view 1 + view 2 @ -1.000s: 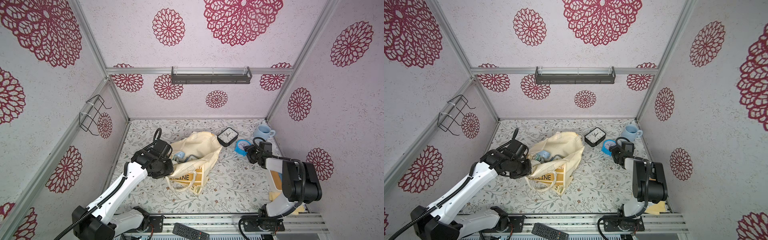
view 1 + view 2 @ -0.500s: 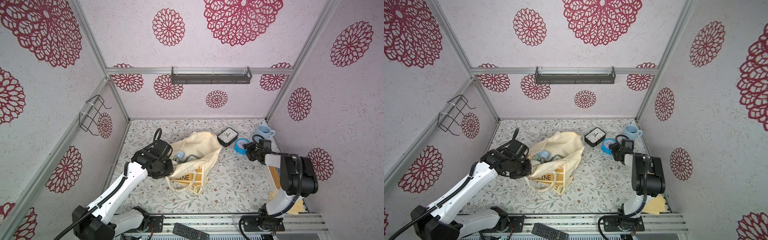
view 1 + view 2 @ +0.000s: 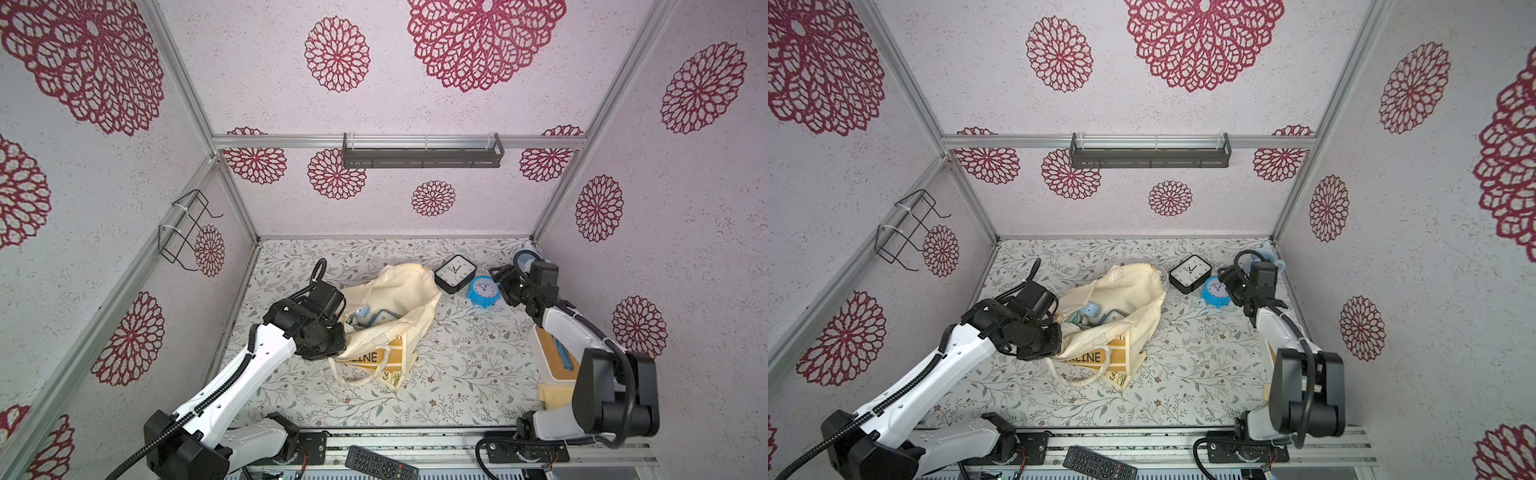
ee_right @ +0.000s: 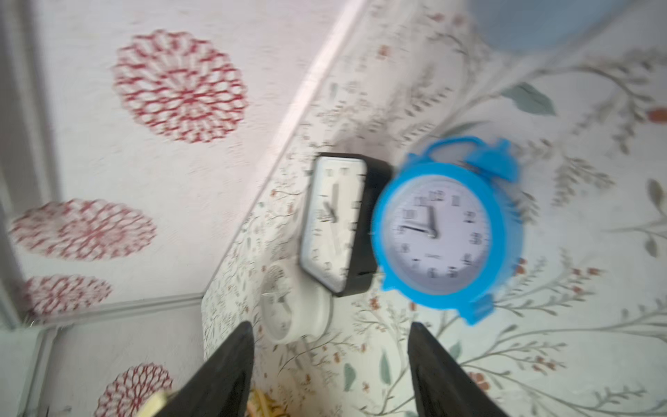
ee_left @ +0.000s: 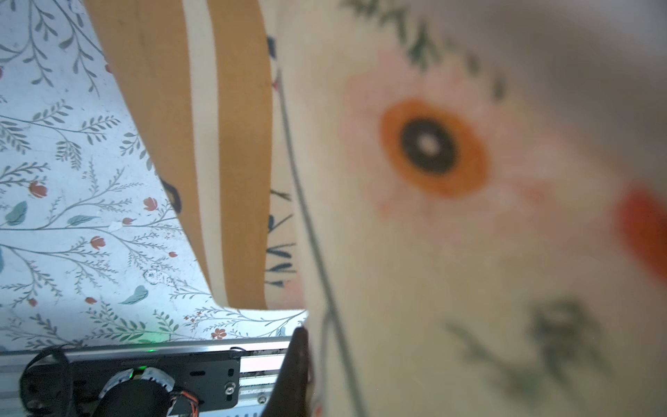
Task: Take the alarm clock out of the canvas bag
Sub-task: Place the alarm at the center of the board, then adjust the canvas bag at the center of the board.
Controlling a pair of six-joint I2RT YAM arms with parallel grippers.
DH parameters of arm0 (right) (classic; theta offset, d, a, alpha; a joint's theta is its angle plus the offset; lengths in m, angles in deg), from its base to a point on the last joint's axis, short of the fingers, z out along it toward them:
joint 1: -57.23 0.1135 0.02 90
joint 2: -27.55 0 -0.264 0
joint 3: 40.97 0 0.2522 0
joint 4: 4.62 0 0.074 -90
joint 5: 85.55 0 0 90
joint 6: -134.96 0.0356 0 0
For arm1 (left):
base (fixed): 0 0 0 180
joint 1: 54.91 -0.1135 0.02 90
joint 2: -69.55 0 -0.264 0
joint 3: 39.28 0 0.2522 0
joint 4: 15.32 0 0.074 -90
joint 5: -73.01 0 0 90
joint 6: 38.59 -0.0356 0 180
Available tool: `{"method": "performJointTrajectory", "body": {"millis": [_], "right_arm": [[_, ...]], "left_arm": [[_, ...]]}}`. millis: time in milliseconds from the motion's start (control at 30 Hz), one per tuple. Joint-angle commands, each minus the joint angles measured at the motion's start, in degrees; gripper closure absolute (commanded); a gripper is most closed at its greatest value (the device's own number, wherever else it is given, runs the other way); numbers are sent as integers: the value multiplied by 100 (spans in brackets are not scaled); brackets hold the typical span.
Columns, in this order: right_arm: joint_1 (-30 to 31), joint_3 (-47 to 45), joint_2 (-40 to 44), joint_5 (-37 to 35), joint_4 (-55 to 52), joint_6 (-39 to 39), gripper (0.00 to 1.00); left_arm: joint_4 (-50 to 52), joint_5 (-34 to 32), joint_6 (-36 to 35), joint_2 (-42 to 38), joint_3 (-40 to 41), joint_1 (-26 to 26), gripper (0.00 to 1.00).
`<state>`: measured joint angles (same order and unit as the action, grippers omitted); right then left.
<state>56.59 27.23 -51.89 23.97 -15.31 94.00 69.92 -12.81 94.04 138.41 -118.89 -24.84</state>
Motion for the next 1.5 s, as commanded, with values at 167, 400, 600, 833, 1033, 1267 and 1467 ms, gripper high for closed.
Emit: {"method": "performJointTrajectory", "body": {"millis": [167,400,600,833,1033,1267,1467], "right_arm": [[1531,2087,-229,791,-2958,-2735,25],[1794,2453,-1141,432,-3139,-2913,15],[1888,2141,-1396,496,-3173,-2993,22],[2345,1670,-773,425,-2850,-2703,66],[2605,1010,171,115,-2158,-1629,87],[3102,6,1253,-897,-954,53,97],[3914,-300,1432,-1668,-623,426,98]], "left_arm": [[189,-292,-1365,627,-1295,-215,100],[414,-435,-1942,744,-1867,-330,100],[378,-336,-2015,790,-2126,-555,100],[496,-377,-1396,1182,-2729,-924,61],[1338,-504,-520,1274,-3677,-1020,29],[2476,104,792,769,-4078,-970,27],[1430,1091,2325,-205,-2487,-603,25]]}}
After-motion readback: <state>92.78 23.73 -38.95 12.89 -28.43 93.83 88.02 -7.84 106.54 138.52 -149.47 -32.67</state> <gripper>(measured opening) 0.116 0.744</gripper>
